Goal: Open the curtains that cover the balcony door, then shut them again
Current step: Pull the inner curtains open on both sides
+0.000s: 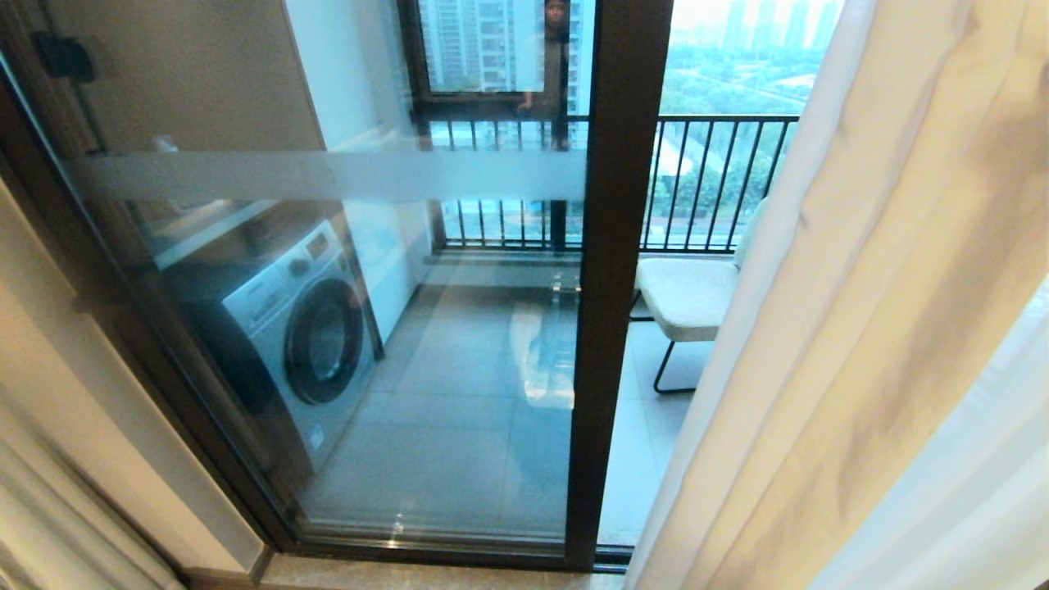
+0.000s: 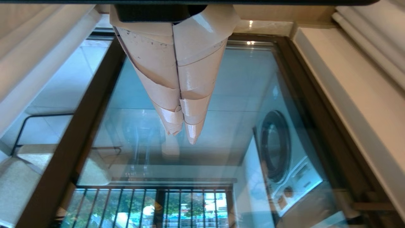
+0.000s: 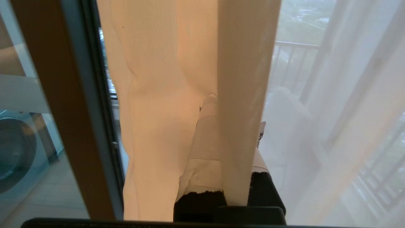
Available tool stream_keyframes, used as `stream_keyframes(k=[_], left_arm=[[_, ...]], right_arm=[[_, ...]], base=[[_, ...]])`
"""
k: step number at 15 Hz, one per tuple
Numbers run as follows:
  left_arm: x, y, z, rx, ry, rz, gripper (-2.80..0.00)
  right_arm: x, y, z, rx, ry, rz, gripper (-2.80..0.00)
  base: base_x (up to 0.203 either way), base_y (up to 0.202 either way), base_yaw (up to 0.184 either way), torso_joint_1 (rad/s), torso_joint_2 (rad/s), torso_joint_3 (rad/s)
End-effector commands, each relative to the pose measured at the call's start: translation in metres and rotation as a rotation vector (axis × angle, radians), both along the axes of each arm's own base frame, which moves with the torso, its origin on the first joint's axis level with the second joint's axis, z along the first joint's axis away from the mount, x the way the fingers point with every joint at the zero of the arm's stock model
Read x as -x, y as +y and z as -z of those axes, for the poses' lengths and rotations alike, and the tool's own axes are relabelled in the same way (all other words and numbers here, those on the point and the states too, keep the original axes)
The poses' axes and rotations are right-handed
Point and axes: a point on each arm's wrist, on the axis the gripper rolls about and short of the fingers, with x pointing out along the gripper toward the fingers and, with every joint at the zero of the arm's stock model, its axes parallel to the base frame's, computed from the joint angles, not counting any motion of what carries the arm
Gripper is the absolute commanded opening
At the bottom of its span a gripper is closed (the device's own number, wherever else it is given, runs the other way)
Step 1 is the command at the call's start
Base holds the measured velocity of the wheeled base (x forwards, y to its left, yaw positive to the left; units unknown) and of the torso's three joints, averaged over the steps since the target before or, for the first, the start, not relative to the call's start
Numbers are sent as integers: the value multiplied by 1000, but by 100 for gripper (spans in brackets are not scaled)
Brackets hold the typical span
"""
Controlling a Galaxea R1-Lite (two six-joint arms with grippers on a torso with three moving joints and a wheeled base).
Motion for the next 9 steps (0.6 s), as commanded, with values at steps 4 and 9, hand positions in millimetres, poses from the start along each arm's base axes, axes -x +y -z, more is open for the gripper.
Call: stream_keyframes(k=[4, 9], left_arm=[[0, 0, 0, 0, -1, -2, -280], [0, 0, 0, 0, 0, -2, -280]], right_arm=[[3, 0, -2, 3, -9, 1, -280], [6, 0, 3, 2, 1, 1, -280]], base=[[0, -188, 2, 3, 2, 0], [0, -187, 3, 2, 4, 3]])
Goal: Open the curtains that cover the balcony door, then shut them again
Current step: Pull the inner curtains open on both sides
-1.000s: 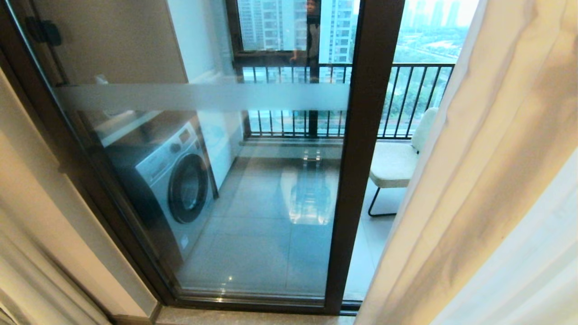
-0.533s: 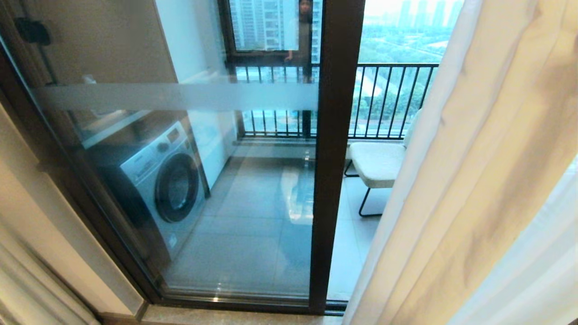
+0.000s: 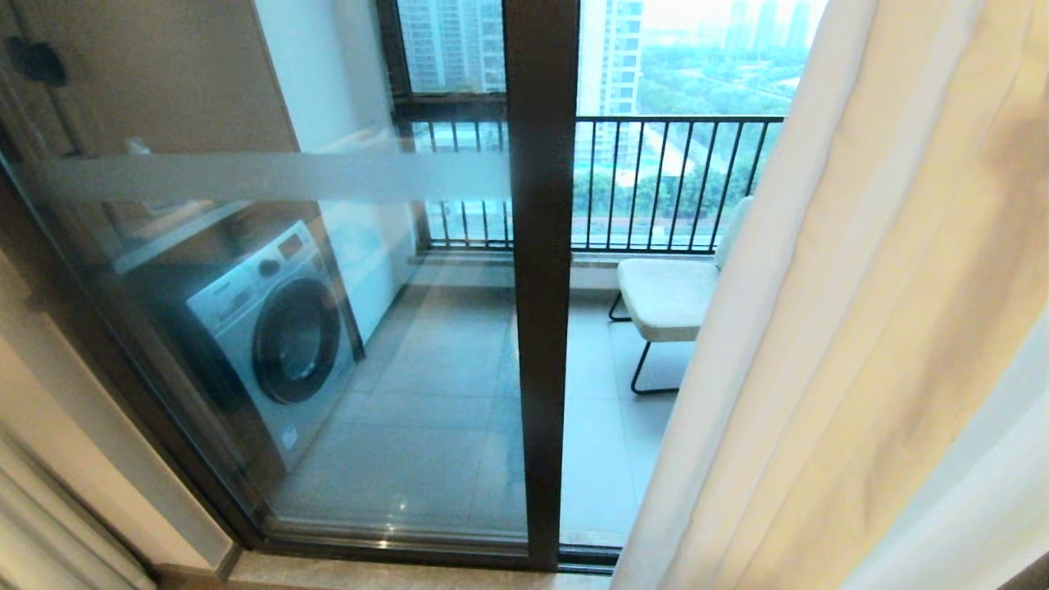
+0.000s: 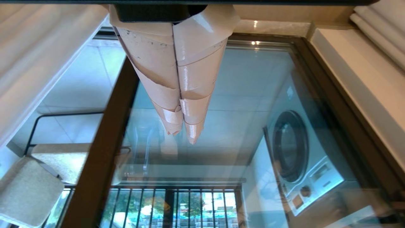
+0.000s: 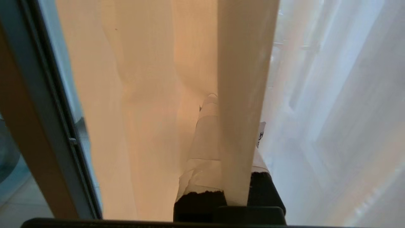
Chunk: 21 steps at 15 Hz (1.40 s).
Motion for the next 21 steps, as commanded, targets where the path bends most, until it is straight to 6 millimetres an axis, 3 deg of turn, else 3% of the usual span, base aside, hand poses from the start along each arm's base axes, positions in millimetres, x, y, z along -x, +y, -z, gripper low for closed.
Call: stream_keyframes(k=[1, 21], left_arm=[[0, 0, 0, 0, -1, 1, -280], [0, 0, 0, 0, -1, -1, -280]], right_arm=[[2, 0, 1, 0, 2, 0, -280], [0, 0, 2, 0, 7, 0, -280]], base=[[0, -187, -2, 1, 0, 5], [0, -189, 1, 3, 2, 3]])
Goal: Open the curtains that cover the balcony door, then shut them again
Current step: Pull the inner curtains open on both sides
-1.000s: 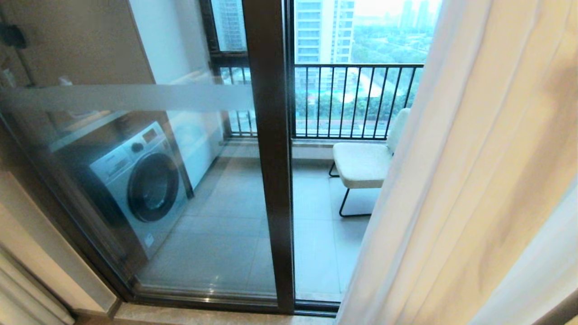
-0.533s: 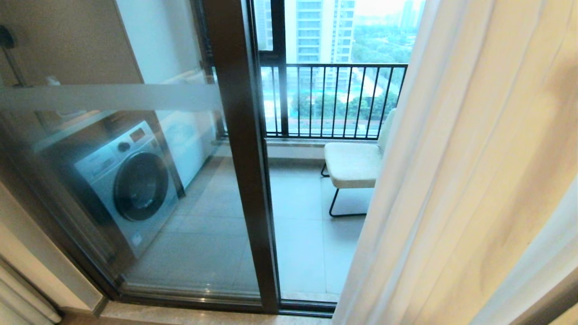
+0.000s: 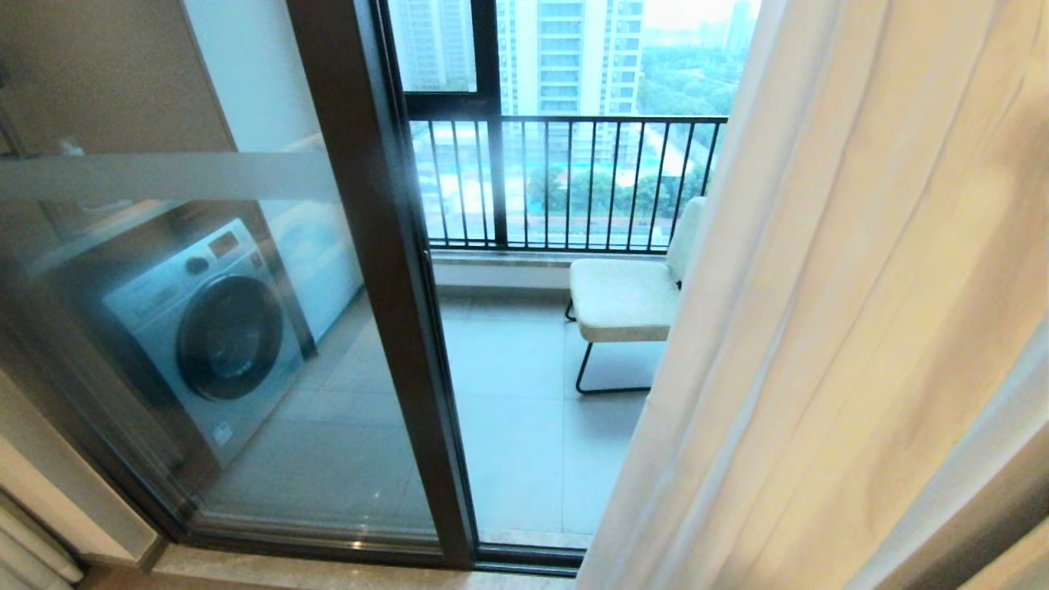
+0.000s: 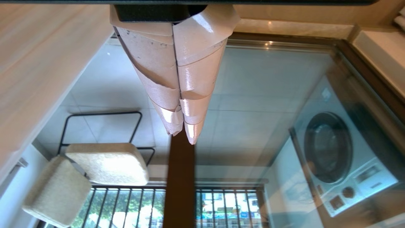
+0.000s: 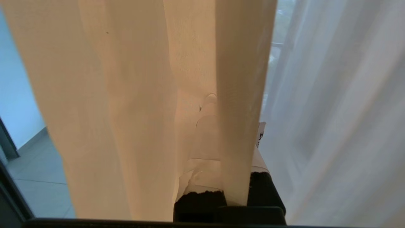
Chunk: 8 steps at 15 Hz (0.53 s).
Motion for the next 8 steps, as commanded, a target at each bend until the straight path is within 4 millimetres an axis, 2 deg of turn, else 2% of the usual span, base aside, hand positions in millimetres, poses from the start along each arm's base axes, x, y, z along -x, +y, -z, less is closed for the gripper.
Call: stream_keyframes(k=[1, 8], left_arm=[[0, 0, 0, 0, -1, 0, -280], [0, 0, 0, -1, -1, 0, -280]], right_arm=[[-1, 0, 1, 1, 1, 0, -280], [-1, 0, 1, 1, 2, 0, -280]], base=[[0, -191, 1, 2, -2, -2], [0, -190, 0, 2, 3, 3]])
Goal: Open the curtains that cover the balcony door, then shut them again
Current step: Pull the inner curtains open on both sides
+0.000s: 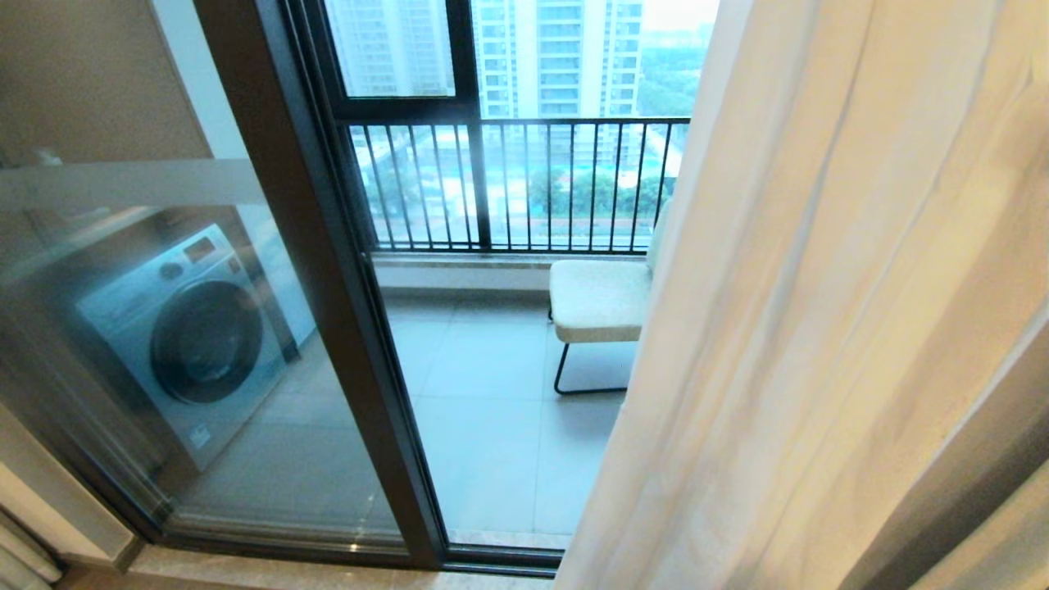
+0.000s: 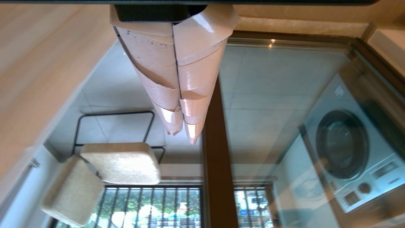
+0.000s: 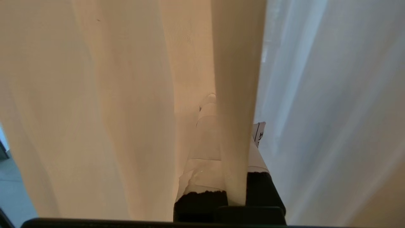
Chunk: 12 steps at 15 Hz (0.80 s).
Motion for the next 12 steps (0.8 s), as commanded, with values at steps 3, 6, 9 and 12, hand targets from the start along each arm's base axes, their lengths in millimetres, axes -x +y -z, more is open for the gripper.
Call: stream_keyframes(k=[3, 6, 9, 12], left_arm=[[0, 0, 0, 0, -1, -1, -280], [0, 0, 0, 0, -1, -1, -280], [0, 0, 0, 0, -1, -2, -280], [0, 0, 0, 0, -1, -1, -280]], right_arm=[[-1, 0, 1, -1, 2, -1, -280], [-1, 0, 1, -1, 2, -1, -280], [-1, 0, 1, -1, 3, -1, -280], [-2, 0, 2, -1, 5, -1, -280]], base=[[0, -193, -1, -1, 4, 2], [0, -188, 1, 4, 3, 7], [0, -192, 3, -1, 6, 2], [0, -191, -3, 1, 2, 3]])
